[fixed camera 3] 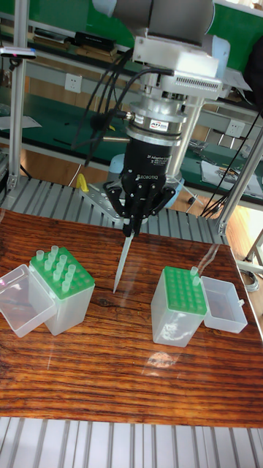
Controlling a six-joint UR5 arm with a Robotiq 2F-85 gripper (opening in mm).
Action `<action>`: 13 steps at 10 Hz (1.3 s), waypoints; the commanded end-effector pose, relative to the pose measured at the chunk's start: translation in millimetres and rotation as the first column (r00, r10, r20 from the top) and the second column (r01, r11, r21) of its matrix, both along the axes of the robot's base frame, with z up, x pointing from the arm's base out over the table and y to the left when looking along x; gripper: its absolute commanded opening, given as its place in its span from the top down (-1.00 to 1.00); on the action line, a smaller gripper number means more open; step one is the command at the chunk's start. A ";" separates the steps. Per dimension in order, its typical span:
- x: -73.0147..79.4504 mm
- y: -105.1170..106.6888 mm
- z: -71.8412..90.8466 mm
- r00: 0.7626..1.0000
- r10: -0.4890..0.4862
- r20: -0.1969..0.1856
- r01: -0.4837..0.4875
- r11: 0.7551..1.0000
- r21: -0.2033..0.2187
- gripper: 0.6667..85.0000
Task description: Transfer all large pipette tips from one holder to another
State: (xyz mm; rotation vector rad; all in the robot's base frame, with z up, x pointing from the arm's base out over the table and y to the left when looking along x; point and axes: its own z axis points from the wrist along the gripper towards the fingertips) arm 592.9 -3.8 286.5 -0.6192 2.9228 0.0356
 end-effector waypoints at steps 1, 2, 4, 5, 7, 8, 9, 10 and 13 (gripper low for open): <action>-0.4 35.1 26.2 0.999 -0.039 -0.021 0.040 0.999 0.037 0.99; -3.3 55.7 39.2 0.995 -0.084 -0.044 0.086 0.996 0.040 0.99; -9.2 104.4 55.7 0.983 -0.172 -0.065 0.176 0.982 0.069 0.99; -12.8 127.1 58.6 0.975 -0.211 -0.075 0.218 0.971 0.095 0.99; -19.8 148.3 45.5 0.964 -0.257 -0.068 0.263 0.961 0.086 0.99; -25.8 161.6 37.5 0.958 -0.277 -0.078 0.285 0.953 0.103 0.99; -29.0 168.2 33.4 0.956 -0.283 -0.082 0.290 0.951 0.107 0.99; -31.6 171.5 32.6 0.954 -0.288 -0.088 0.296 0.949 0.108 0.99; -28.9 181.3 18.4 0.950 -0.304 -0.067 0.309 0.945 0.108 0.99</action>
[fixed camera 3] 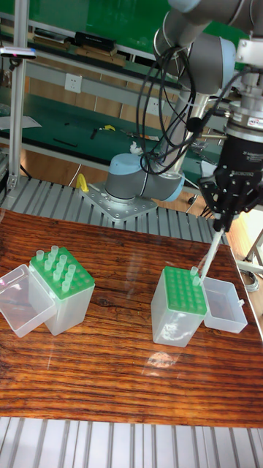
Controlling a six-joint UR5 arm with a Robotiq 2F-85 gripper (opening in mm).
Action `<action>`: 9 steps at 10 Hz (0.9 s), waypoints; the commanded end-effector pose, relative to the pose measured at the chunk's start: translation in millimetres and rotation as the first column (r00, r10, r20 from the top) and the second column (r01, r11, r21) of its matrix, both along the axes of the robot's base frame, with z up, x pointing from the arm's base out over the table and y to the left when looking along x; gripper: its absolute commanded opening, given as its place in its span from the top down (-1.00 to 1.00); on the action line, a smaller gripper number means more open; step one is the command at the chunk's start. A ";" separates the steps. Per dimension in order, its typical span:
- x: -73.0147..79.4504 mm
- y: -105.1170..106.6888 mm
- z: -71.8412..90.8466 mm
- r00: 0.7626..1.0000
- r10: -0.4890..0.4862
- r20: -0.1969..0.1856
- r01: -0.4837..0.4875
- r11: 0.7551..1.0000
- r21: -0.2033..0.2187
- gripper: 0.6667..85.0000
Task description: Transfer all large pipette tips from one holder to another
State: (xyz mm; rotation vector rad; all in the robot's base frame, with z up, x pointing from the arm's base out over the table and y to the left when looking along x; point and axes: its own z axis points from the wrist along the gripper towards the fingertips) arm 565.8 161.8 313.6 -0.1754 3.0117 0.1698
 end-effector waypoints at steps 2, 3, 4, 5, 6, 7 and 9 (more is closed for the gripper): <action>1.2 15.4 -18.0 1.000 -0.021 0.021 0.021 1.000 -0.006 0.99; 1.2 15.5 -21.7 0.999 -0.022 0.023 0.023 1.000 -0.010 0.99; -0.6 15.3 -24.9 1.000 -0.020 0.020 0.021 1.000 -0.015 0.99; -4.1 12.0 -28.5 1.000 -0.014 0.015 0.014 0.999 -0.030 0.99; -7.9 12.4 -32.8 1.000 -0.013 0.013 0.014 0.999 -0.031 0.99; -10.6 12.8 -36.3 1.000 -0.015 0.015 0.016 0.999 -0.034 0.99; -11.6 13.2 -37.7 1.000 -0.017 0.015 0.017 0.999 -0.034 0.99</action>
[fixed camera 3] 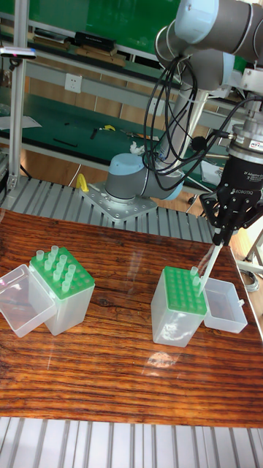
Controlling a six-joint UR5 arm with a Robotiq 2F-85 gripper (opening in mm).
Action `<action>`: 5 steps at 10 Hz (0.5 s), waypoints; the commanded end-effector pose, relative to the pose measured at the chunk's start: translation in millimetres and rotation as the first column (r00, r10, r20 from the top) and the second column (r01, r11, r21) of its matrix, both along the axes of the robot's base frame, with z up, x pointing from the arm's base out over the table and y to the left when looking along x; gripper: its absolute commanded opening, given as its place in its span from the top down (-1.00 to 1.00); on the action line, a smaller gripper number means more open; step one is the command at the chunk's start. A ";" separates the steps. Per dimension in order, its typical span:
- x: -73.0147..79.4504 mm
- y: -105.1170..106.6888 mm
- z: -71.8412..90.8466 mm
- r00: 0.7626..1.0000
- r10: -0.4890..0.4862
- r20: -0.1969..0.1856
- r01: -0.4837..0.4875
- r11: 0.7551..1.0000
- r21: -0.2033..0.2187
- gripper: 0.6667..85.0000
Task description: Transfer all large pipette tips from one holder to another
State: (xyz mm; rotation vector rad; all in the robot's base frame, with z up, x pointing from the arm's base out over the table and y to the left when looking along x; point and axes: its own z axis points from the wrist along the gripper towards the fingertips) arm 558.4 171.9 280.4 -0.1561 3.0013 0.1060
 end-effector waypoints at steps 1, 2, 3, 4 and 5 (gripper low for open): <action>-4.7 4.2 -4.8 1.000 -0.001 -0.001 0.001 1.000 0.009 0.99; -4.7 5.1 -4.8 1.000 -0.001 -0.001 0.001 1.000 0.012 0.99; -5.1 5.2 -5.0 1.000 0.001 -0.003 0.000 1.000 0.012 0.99; -6.5 5.1 -5.6 1.000 0.001 -0.006 -0.001 1.000 0.011 0.99; -7.9 5.8 -6.2 1.000 0.001 -0.007 -0.001 1.000 0.011 0.99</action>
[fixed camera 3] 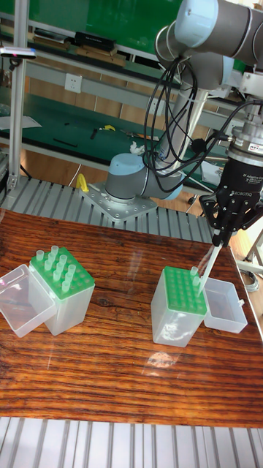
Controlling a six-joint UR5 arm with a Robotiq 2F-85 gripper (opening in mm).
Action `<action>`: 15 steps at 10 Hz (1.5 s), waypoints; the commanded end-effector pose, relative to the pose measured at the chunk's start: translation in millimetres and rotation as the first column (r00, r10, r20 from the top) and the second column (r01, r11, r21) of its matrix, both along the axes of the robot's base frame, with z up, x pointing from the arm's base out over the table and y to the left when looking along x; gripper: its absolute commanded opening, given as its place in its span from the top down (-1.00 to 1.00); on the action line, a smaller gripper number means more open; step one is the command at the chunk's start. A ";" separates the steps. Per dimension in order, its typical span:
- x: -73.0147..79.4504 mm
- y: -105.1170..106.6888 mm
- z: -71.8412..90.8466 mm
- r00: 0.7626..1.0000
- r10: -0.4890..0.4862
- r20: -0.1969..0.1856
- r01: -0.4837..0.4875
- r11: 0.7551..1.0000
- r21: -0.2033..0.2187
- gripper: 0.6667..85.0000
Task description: Transfer all large pipette tips from one holder to another
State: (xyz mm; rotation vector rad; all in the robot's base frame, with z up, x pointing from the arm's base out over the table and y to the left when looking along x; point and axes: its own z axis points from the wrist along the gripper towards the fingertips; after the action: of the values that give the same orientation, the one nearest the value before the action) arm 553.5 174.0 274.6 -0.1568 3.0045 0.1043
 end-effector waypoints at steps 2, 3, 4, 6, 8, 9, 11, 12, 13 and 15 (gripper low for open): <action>-4.1 5.6 0.7 1.000 -0.001 -0.004 0.001 1.000 0.012 0.99; -4.5 5.3 0.7 1.000 -0.001 -0.006 0.001 1.000 0.011 0.99; -4.6 5.3 0.7 1.000 -0.001 -0.006 0.001 1.000 0.011 0.99; -5.6 5.5 0.7 1.000 0.001 -0.009 -0.001 1.000 0.011 0.99; -6.8 5.0 0.5 1.000 0.001 -0.014 -0.001 1.000 0.007 0.99; -7.6 3.8 0.3 1.000 0.003 -0.017 -0.003 1.000 0.003 0.99; -8.7 3.5 0.8 1.000 0.004 -0.018 -0.004 1.000 -0.001 0.99; -9.5 3.2 0.8 1.000 0.004 -0.019 -0.004 1.000 -0.004 0.99; -10.4 3.1 0.3 1.000 0.004 -0.021 -0.005 1.000 -0.005 0.99; -12.1 1.8 -0.6 1.000 0.004 -0.024 -0.005 1.000 -0.011 0.99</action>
State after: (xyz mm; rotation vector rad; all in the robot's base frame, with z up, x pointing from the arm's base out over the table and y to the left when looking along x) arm 543.8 174.3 273.3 -0.1649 3.0251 0.0808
